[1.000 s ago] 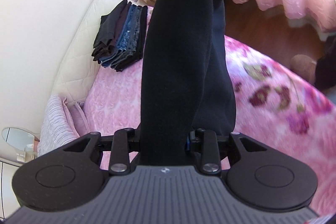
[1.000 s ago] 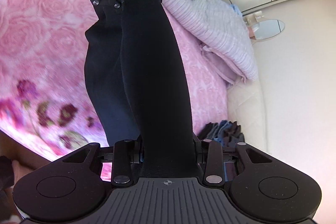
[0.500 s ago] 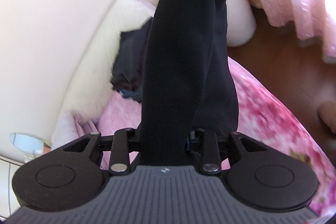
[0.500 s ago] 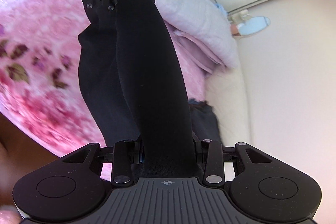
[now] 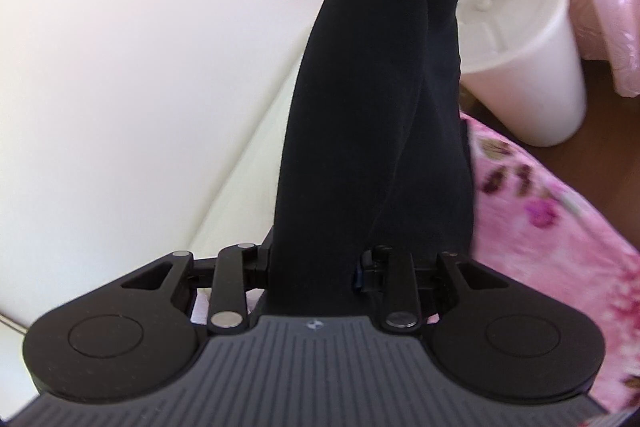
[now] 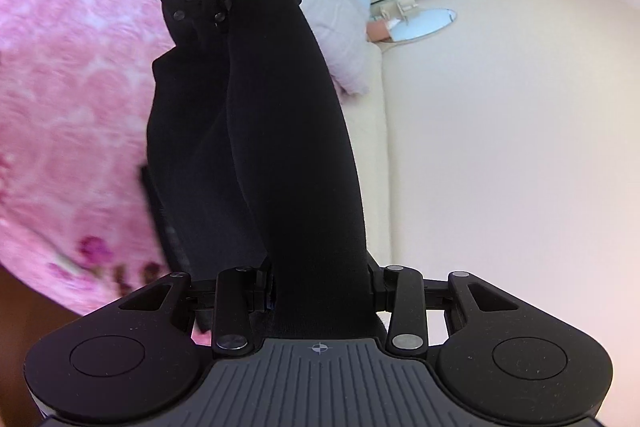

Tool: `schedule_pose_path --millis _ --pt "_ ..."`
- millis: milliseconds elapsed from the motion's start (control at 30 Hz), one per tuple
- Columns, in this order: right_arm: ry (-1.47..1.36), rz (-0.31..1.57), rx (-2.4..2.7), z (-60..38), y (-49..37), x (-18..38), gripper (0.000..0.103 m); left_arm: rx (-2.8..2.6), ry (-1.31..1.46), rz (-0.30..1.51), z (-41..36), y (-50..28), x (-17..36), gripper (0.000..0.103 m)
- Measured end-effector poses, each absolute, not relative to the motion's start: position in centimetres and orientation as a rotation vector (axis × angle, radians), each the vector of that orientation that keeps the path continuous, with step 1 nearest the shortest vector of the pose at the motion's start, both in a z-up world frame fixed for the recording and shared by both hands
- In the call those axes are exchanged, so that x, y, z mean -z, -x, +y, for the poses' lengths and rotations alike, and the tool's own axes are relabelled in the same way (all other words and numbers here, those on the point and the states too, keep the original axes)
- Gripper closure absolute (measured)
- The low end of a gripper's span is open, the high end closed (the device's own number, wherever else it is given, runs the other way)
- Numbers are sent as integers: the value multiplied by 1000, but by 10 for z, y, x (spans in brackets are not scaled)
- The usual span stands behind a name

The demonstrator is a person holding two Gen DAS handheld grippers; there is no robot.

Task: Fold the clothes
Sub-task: 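Lift and carry the jacket toward the stack of folded jeans, then lower the jacket onto the clothes stack and open both tools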

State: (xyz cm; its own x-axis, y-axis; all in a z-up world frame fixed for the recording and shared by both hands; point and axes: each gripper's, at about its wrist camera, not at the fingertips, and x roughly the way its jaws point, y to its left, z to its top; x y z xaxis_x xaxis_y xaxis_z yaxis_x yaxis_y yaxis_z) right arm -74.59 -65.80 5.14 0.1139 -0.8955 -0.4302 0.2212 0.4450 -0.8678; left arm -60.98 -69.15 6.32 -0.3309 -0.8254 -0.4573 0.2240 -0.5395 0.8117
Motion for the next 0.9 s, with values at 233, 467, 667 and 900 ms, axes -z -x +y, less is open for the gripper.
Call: schedule_pose_path --millis 233,467,667,900 --pt "766 1106 937 -776 776 -71 66 1805 -1186 -875 -807 653 -83 74" --pt "930 937 894 -897 807 -62 65 1568 -1179 -837 -904 692 -63 74" --pt "828 1004 701 -948 834 75 65 1664 -1472 -536 -935 728 96 69" --pt "819 1041 591 -916 871 153 51 1641 -1468 -580 -898 728 147 60"
